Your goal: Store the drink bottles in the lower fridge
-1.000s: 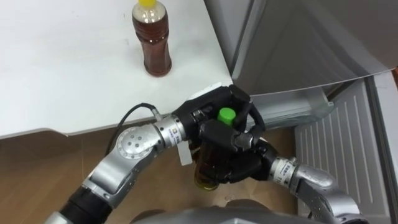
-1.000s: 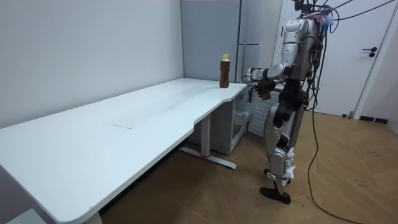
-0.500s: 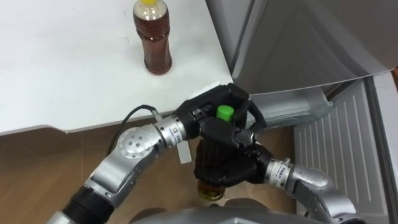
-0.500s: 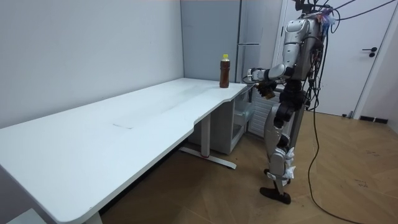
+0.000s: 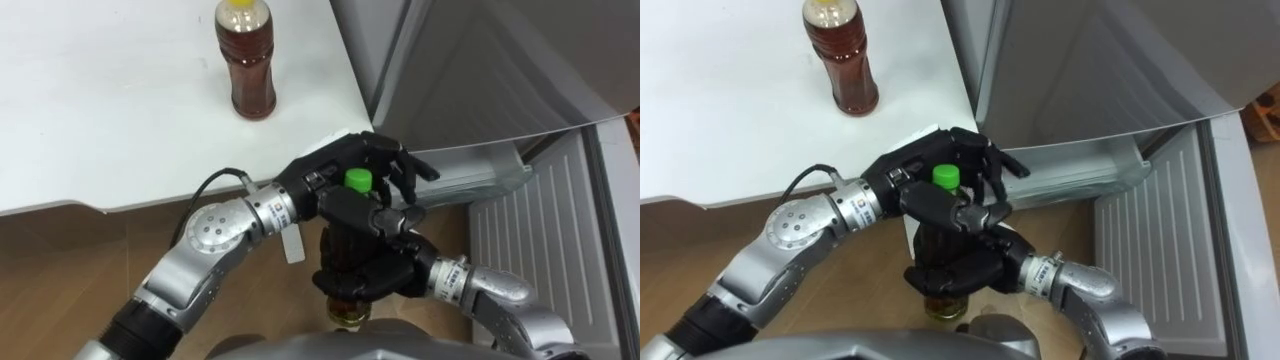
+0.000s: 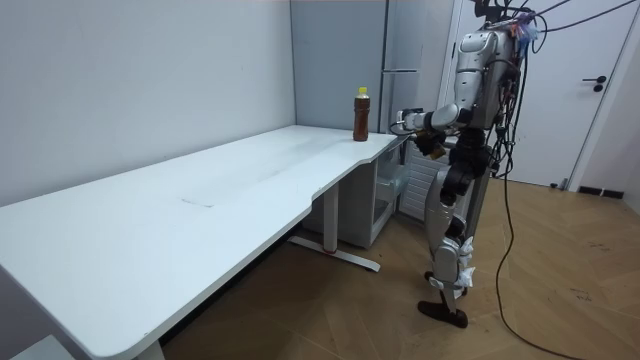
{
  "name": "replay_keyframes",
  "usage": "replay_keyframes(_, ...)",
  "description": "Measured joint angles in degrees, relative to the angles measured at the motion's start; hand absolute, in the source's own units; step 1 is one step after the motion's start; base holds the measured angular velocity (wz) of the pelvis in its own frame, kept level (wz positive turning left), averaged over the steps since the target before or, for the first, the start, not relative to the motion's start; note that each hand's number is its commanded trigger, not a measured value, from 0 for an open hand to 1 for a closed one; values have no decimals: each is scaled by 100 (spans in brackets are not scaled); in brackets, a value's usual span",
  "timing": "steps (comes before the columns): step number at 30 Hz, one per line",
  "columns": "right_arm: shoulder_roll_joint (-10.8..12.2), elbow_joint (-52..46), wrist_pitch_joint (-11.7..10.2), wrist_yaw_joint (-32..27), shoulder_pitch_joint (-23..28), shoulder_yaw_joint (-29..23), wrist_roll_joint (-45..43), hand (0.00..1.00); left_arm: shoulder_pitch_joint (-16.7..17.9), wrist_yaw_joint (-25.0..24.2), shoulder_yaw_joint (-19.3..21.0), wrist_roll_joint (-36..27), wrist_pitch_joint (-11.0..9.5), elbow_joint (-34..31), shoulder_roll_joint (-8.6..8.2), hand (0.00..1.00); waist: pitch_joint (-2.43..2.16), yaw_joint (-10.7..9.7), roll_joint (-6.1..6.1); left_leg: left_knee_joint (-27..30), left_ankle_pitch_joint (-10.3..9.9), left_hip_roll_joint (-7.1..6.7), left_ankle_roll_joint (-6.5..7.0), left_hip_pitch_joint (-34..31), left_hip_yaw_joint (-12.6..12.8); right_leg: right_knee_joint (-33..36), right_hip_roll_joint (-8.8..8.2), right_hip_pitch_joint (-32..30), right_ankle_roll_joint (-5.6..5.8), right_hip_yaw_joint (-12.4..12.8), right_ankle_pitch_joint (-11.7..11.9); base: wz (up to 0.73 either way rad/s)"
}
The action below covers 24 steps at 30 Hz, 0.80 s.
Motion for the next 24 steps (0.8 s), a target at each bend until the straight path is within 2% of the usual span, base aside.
replay_keyframes(6, -39, 0, 321, -253, 160, 8, -175, 100, 76, -107, -133, 7, 6, 538, 59, 0, -6, 28, 33, -71, 0, -6, 0, 117, 9, -11, 1, 57, 4, 8, -3, -2)
replay_keyframes(10, -75, 1, 410, -290, 182, 80, -218, 100, 108, -129, -178, 9, 58, 612, 164, 0, -10, 29, 42, -73, 0, -9, 1, 116, 6, -9, -1, 60, 5, 1, -3, 0)
replay_keyframes(14, -157, 3, 514, -404, 181, 195, -218, 100, 143, -204, -192, 7, 58, 824, 195, 0, -37, 30, 94, -74, 0, -10, 1, 143, 24, 3, 0, 77, 5, 2, -3, 0)
replay_keyframes(16, -164, 3, 547, -457, 156, 197, -213, 100, 152, -242, -192, 6, 62, 929, 217, 0, -32, 35, 111, -74, 0, -9, 2, 152, 29, 12, 0, 79, 5, 4, -3, 0)
replay_keyframes(24, -186, 4, 664, -503, 108, 165, -198, 100, 169, -578, -188, 9, 311, 1181, 263, 0, -19, 30, 103, -81, 0, -13, 2, 160, 12, 40, -2, 62, 6, 8, -4, 0)
